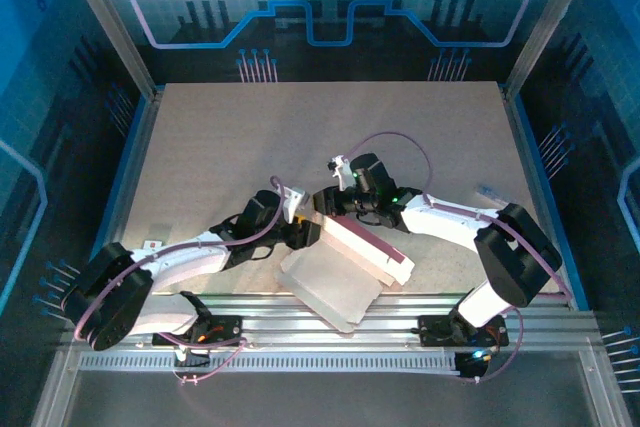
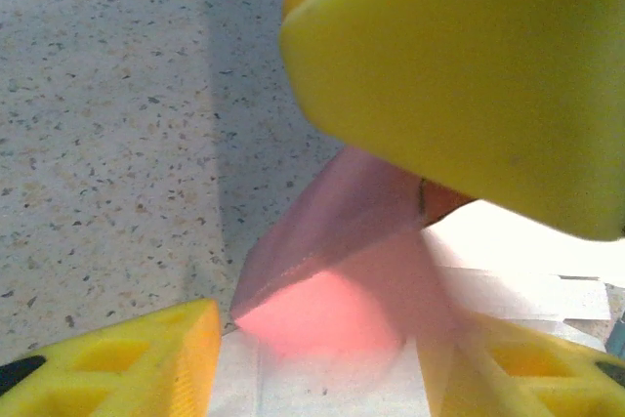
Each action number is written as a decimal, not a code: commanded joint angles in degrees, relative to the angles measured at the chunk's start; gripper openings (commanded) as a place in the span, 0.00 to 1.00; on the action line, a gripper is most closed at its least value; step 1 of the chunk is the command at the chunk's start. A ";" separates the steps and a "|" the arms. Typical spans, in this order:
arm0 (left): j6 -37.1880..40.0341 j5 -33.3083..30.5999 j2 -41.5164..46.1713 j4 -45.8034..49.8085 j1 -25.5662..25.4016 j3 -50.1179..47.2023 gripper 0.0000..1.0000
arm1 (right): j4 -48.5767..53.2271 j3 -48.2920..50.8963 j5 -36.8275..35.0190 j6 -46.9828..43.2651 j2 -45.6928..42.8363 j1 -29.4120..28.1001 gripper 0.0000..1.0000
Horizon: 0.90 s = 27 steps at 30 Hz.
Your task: Fold the paper box
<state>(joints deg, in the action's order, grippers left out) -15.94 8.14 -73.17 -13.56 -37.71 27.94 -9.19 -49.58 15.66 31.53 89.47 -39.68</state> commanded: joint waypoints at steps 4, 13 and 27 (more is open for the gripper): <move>-0.80 3.81 9.09 3.99 0.00 -0.69 0.64 | 6.73 1.15 -3.91 -0.98 0.76 -0.33 0.28; -4.06 -7.24 22.59 18.04 1.19 -1.75 0.62 | 5.90 1.72 -5.56 -1.91 0.79 -0.90 0.27; 2.97 0.31 12.50 1.98 6.69 -5.92 0.54 | 5.59 0.90 -3.82 -1.82 0.97 -1.13 0.26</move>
<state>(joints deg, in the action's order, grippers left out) -16.64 5.13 -58.59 -4.95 -31.44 22.33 -10.02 -49.58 12.49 31.05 89.45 -40.12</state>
